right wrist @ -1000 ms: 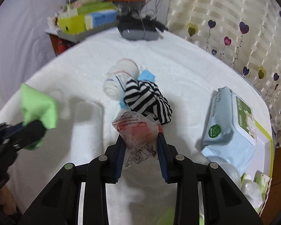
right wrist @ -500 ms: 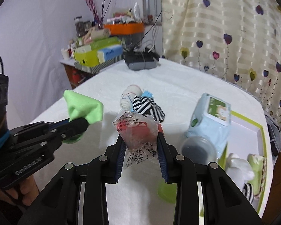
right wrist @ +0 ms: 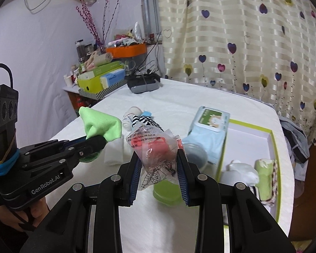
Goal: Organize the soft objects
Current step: 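Carry the green cloth and plastic bag over the white box with both grippers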
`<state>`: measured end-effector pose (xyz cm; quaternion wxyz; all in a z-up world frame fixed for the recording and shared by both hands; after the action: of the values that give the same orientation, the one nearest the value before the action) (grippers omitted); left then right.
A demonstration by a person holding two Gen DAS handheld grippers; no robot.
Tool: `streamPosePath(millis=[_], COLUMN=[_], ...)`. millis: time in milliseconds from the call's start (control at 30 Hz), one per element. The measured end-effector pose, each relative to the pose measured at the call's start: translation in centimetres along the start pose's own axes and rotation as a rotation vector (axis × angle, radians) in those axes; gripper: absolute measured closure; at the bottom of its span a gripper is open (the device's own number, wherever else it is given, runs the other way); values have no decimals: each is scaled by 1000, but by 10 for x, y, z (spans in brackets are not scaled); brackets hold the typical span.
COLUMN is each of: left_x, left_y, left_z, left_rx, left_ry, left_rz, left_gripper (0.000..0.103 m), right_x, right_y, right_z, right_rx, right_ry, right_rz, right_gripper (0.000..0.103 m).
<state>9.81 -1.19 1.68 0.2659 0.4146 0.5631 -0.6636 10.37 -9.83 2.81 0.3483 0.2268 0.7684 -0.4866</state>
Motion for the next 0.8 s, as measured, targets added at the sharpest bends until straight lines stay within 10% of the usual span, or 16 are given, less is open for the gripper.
streamPosePath(millis=[800], left_x=[-16], left_y=[13], left_z=[80], left_rx=[105], left_ry=[92], left_rz=[-15], left_gripper=[94], right_x=[1], right_y=[-44], right_z=[58], right_rx=[61], right_ry=[100], right_rz=[77], right_gripper=[69])
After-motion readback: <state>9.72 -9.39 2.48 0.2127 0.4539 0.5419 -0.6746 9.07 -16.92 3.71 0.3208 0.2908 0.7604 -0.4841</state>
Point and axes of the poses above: each gripper's, at about its wrist camera, not at the fingertips, and y roughly the way its jaws point, z to its right, x to its underside, the point moved 8 cm from there along y, roughly the way its jaws point, and after that the axes turned 14 degrees about y, right-handed, at the moved point
